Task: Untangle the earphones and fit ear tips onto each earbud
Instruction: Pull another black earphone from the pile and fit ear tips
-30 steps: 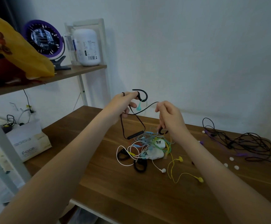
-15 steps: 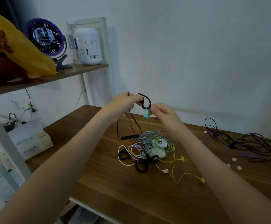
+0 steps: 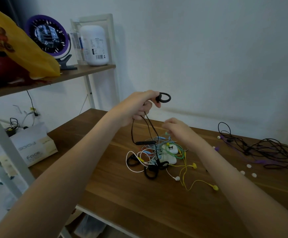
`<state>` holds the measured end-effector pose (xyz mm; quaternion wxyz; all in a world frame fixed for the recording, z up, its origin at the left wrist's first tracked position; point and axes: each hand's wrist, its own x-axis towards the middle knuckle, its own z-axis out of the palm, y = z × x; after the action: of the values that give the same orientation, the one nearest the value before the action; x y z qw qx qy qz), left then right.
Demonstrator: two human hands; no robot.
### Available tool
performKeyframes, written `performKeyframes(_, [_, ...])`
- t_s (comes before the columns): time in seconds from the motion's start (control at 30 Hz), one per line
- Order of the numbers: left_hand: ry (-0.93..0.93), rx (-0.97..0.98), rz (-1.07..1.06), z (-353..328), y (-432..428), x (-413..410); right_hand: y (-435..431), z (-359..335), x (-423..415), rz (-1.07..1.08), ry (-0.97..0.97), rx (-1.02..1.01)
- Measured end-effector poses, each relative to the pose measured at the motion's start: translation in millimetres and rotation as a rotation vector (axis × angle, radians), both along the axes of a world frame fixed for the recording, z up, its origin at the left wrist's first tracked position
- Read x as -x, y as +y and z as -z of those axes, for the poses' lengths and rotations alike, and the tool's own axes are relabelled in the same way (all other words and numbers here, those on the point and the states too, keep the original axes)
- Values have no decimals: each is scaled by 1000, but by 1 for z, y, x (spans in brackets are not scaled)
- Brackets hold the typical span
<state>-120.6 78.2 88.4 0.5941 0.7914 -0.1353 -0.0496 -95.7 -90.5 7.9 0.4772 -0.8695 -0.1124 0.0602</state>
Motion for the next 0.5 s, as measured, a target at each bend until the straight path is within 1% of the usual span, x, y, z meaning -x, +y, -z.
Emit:
performKeyframes(0.07, [-15, 88, 1, -3, -5, 0, 1, -2, 7, -209, 56, -222])
performKeyframes(0.1, [-27, 113, -19, -5, -8, 0, 1, -1, 9, -321, 107, -299])
performKeyframes(0.13, [-48, 110, -54, -7, -11, 0, -1, -1, 12, -412, 136, -299])
performKeyframes(0.17, [-78, 79, -107, -9, -11, 0, -1, 0, 14, -477, 151, -232])
performKeyframes(0.23, [-173, -33, -213, -11, -12, 1, -3, 4, 18, -516, 131, 72])
performKeyframes(0.3, [-328, -180, -291, -8, -9, 0, -8, 14, 15, -468, 38, 366])
performKeyframes(0.33, [-405, -274, -317, -6, -7, -1, -11, 21, 10, -413, 5, 443])
performKeyframes(0.37, [-462, -383, -332, -2, -4, -1, -13, 25, 9, -354, -10, 444])
performKeyframes(0.4, [-496, -507, -334, 2, -2, -1, -15, 27, 8, -298, -30, 404])
performKeyframes(0.5, [-558, -954, -292, 17, -1, -1, -15, 24, 11, -182, -65, 146])
